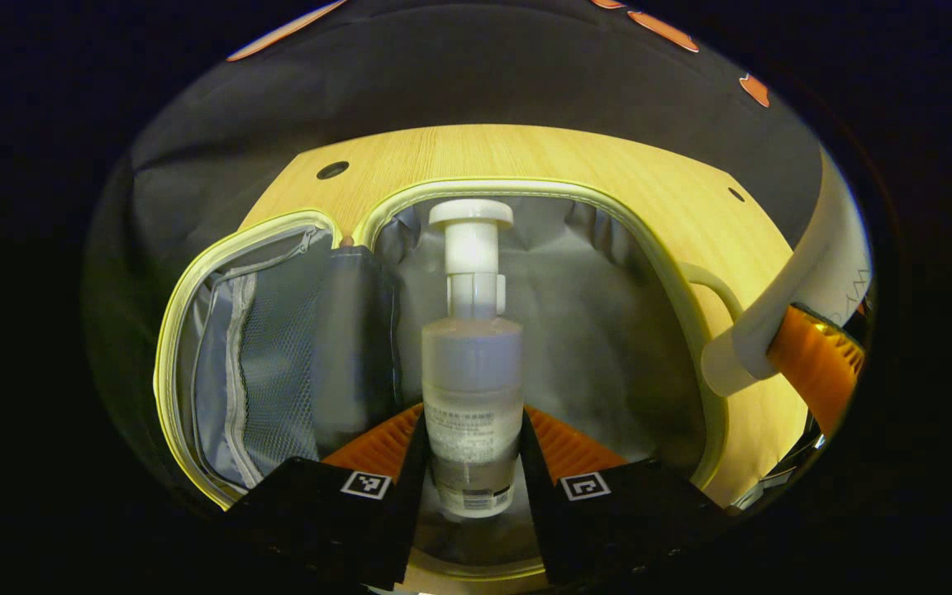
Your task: First open the suitcase, pack the skin care products into it, and then close the suitcase.
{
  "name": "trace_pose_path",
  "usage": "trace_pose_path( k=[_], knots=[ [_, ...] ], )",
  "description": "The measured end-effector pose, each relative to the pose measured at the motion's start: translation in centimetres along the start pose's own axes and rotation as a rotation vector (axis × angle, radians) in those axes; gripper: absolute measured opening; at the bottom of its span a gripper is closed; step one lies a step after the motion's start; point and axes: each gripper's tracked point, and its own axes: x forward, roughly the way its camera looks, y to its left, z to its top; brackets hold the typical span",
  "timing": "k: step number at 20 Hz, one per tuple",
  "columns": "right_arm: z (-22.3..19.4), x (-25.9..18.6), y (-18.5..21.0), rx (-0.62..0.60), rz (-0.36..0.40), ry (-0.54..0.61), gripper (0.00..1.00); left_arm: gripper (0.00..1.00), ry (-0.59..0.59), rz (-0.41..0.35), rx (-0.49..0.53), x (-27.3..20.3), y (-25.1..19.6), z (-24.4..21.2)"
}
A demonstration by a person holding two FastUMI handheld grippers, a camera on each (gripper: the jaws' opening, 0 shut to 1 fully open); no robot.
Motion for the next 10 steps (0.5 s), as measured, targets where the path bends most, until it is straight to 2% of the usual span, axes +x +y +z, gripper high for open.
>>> trace_pose_path(
  k=[7, 8, 10],
  knots=[
    [-0.5, 1.3, 0.2, 0.054, 0.035, 0.046, 0.45, 0.63, 0.004, 0.025, -0.044, 0.9, 0.1, 0.4],
    [-0.6, 1.6, 0.1, 0.06, 0.039, 0.055, 0.45, 0.58, -0.016, 0.015, -0.056, 0.4, -0.1, 0.6],
    [-0.8, 1.8, 0.4, 0.073, 0.051, 0.071, 0.45, 0.67, -0.077, 0.002, -0.077, -1.1, -0.1, 1.6]
  ],
)
